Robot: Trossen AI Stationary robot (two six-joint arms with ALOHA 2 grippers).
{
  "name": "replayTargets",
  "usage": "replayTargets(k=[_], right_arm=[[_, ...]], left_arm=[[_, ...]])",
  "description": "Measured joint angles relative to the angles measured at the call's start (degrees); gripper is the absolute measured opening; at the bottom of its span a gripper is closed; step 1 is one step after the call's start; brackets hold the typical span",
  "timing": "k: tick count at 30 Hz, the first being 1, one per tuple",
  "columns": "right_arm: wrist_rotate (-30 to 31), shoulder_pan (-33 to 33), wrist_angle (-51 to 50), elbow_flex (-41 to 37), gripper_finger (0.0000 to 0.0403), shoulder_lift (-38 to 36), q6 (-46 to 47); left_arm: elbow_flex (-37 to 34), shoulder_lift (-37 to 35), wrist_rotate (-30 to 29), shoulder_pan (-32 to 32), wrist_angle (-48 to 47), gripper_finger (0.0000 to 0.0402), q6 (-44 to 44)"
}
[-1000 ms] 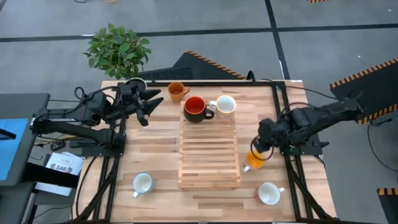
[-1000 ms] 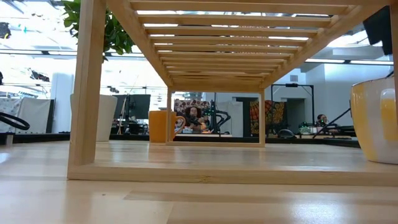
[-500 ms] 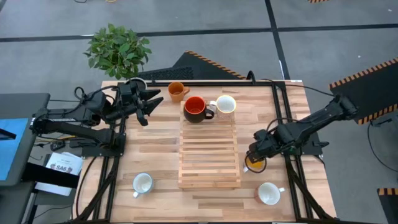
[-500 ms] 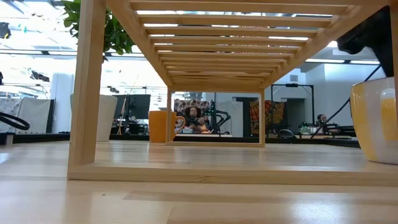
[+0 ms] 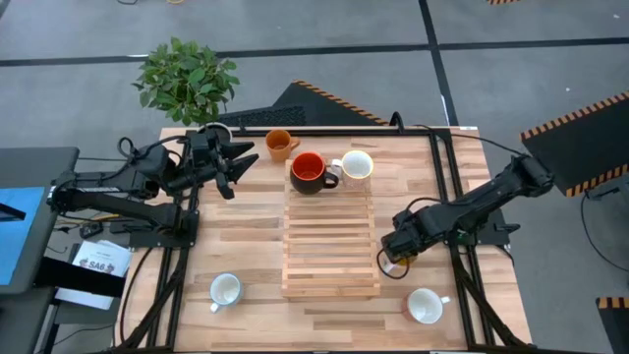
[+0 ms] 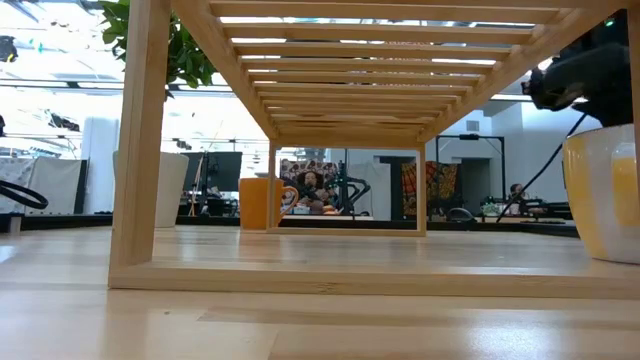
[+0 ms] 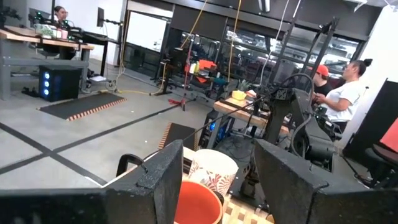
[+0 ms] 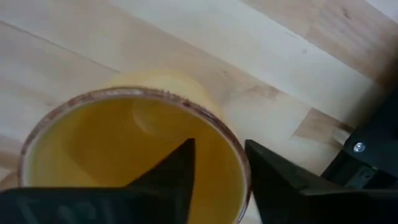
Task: Place coffee mugs
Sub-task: Put the yellow mug on the shelf
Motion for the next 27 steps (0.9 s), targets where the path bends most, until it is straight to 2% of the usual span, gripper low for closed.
replayTargets(k=[5,12,17,21,27], right_arm=[[-0.2,0.1,-2.5,1.3,0.0034,-4.3,-3.8],[-3.6,-0.1,-10.8,9.4,0.0035,-14.7,-9.9],[-7.1,-1.6,-10.8,20.2,0.0035,-18.7,-13.7],[-6.4,-3.3,-10.9,30.2,0.0035,-16.3,-14.3],[0.7,-8.0,-13.2,43.9,0.0035,-4.6,-19.0]], left_arm=[[0.0,0.0,0.0,0.0,-0.2,0.0182,0.0],[0.0,0.0,0.0,0.0,-0.5,0.0182,-0.7],[0.0,0.0,-1.0,0.0,-0.5,0.0182,0.1],[0.0,0.0,-2.4,0.0,-0.4,0.0182,0.2],[0.0,0.0,-2.5,0.0,-0.4,0.0182,0.2]])
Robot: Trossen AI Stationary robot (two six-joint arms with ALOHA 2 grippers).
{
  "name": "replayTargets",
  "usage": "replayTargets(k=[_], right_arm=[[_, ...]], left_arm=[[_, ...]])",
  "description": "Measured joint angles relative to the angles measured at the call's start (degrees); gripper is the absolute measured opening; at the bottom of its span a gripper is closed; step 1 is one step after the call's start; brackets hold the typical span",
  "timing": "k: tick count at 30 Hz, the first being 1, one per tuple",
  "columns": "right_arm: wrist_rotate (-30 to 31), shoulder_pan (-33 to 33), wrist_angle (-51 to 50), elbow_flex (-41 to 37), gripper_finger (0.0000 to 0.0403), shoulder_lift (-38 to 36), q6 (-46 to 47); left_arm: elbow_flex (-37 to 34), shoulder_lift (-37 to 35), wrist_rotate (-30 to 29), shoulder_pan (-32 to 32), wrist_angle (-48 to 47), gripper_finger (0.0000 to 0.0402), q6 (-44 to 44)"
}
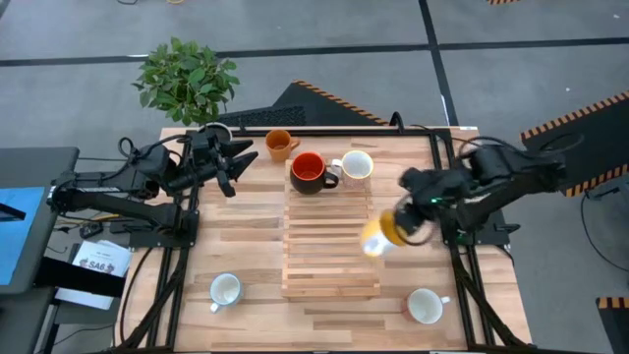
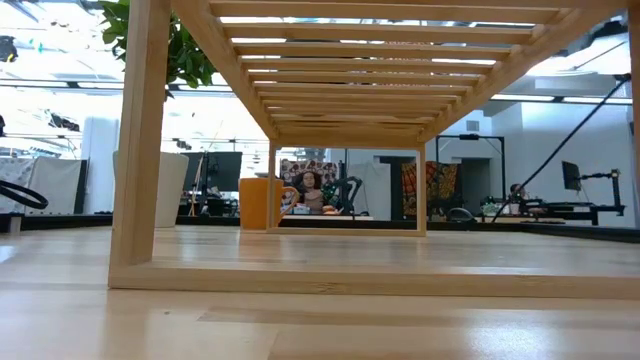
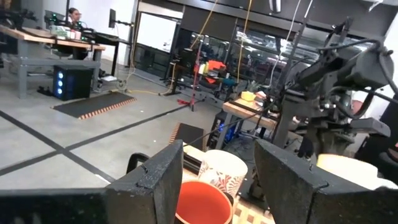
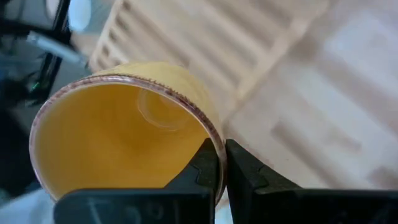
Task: Place coffee mugs
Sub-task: Put the yellow mug on the shelf
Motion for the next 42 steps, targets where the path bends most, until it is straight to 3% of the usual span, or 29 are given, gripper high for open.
replayTargets(k=[6,12,20,28,42], right_arm=[[3.8,-5.8,-7.6,8.4,0.0035,11.3,-6.5],[3.8,-9.6,-8.7,10.6,0.0035,16.4,-11.4],[3.8,-11.7,-10.7,10.8,0.0035,17.2,-11.9],[3.7,-12.3,-10.8,10.7,0.0074,19.2,-13.4],[4.9,-13.9,-8.7,10.7,0.0080,19.0,-13.9]], left_arm=[[0.0,0.0,0.0,0.0,0.0,0.0182,0.0],[0.0,0.0,-0.1,0.0,-0.1,0.0182,-0.1],[0.0,0.0,-0.1,0.0,-0.2,0.0182,-0.1],[0.0,0.0,-0.1,0.0,-0.8,0.0182,-0.1],[0.0,0.0,-1.4,0.0,-1.9,0.0182,-0.2]])
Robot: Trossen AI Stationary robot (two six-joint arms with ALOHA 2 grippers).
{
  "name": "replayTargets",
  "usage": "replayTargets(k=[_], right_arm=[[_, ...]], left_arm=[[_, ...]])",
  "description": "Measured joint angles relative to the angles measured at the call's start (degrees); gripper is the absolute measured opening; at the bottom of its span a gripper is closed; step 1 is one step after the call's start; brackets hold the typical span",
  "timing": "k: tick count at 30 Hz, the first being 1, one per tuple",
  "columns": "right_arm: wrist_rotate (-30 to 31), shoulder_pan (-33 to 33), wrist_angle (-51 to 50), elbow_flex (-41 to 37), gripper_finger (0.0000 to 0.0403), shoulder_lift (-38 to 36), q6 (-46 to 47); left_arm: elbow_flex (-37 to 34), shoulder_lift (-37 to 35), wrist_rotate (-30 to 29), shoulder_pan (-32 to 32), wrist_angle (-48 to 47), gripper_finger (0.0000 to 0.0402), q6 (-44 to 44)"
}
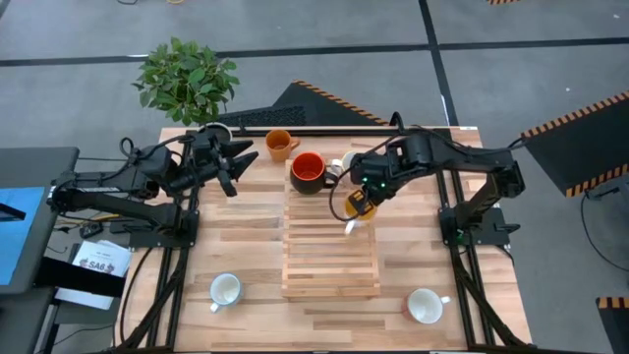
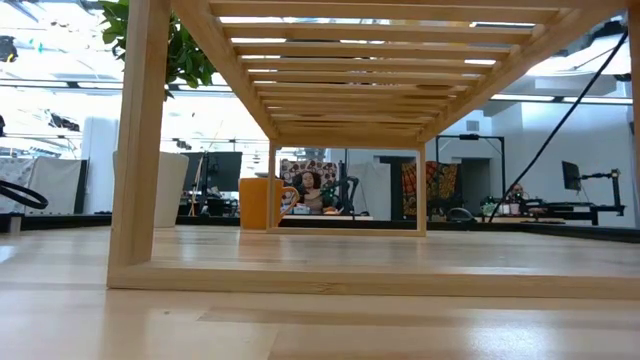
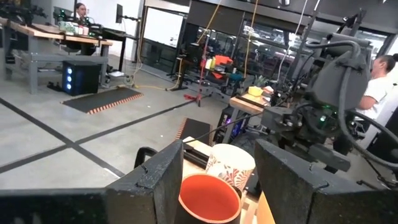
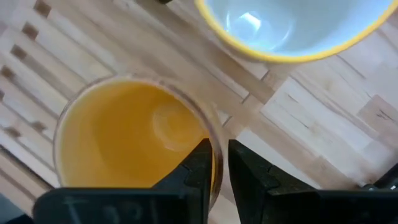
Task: Place coffee mugs
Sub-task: Put the yellow mug on the shelf
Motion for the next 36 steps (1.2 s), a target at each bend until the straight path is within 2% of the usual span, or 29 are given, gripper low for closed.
replayTargets(k=[8,12,31,36], right_arm=[[0.6,-1.4,0.3,0.0,0.0080,0.0,1.1],[3.1,-1.8,0.4,0.0,0.0081,0.0,2.7],[1.9,-1.7,0.5,0.1,0.0081,0.0,1.8],[1.8,-1.7,0.8,2.8,0.0081,0.0,0.6]], left_arm=[[0.0,0.0,0.0,0.0,0.0,0.0182,0.0],[0.0,0.0,0.0,0.0,0.0,0.0182,0.0],[0.0,0.0,0.0,0.0,0.0,0.0182,0.0],[0.0,0.0,-0.4,0.0,-0.2,0.0182,0.0]])
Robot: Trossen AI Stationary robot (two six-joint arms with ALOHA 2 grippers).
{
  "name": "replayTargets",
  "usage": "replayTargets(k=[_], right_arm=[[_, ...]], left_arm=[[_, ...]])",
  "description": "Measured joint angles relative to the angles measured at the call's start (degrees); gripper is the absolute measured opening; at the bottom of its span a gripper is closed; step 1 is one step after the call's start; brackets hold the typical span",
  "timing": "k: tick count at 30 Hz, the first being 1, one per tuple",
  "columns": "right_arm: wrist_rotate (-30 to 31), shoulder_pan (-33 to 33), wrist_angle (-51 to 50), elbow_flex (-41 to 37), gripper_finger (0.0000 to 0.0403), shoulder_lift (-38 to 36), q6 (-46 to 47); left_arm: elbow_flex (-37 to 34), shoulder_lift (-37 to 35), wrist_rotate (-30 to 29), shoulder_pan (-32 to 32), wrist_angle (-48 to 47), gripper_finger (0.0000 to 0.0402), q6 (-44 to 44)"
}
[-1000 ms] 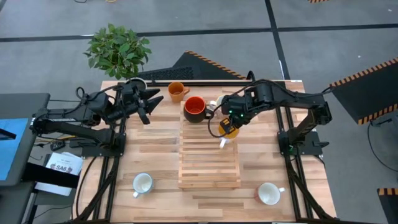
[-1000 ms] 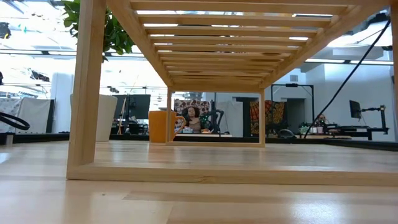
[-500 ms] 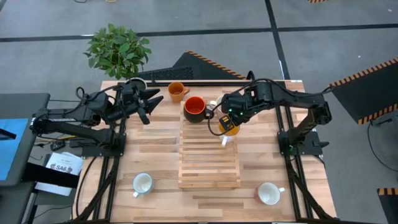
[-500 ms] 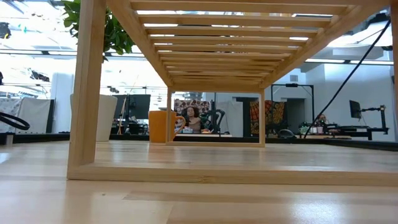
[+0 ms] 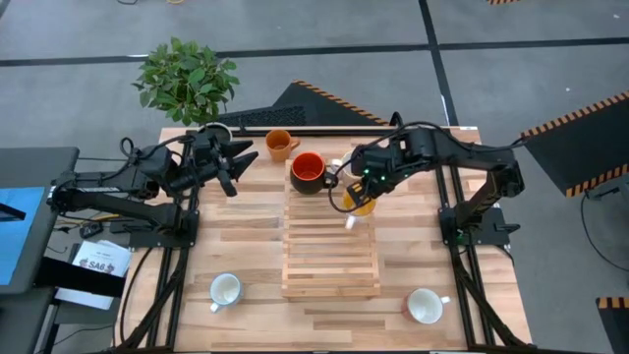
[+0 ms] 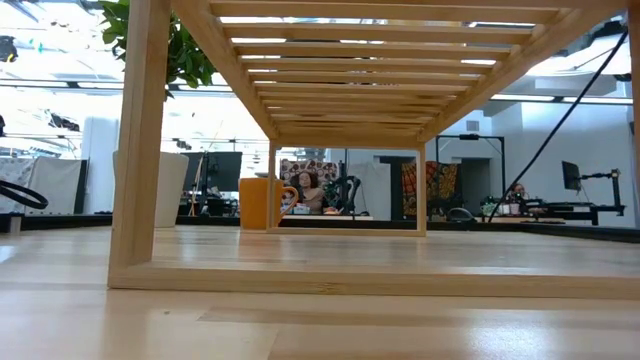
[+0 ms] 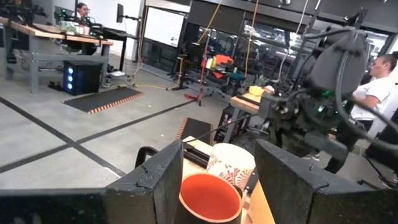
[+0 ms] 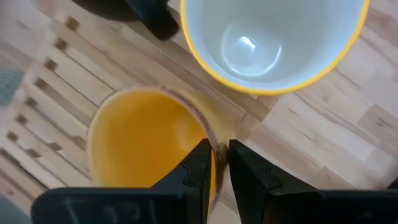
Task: Place coffee mugs
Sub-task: Put the yellow mug on the shelf
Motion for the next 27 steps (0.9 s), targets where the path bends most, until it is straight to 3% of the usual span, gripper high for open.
replayTargets(k=[17,27], right_arm=[[0.5,1.5,-0.5,1.8,0.0081,0.0,-1.4],[1.7,1.5,-1.6,-1.7,0.0079,0.0,-1.0]], left_arm=[[0.0,0.0,-0.6,0.0,-0.1,0.0182,-0.9],[0.0,0.0,-0.6,0.0,-0.1,0.0182,-1.4]])
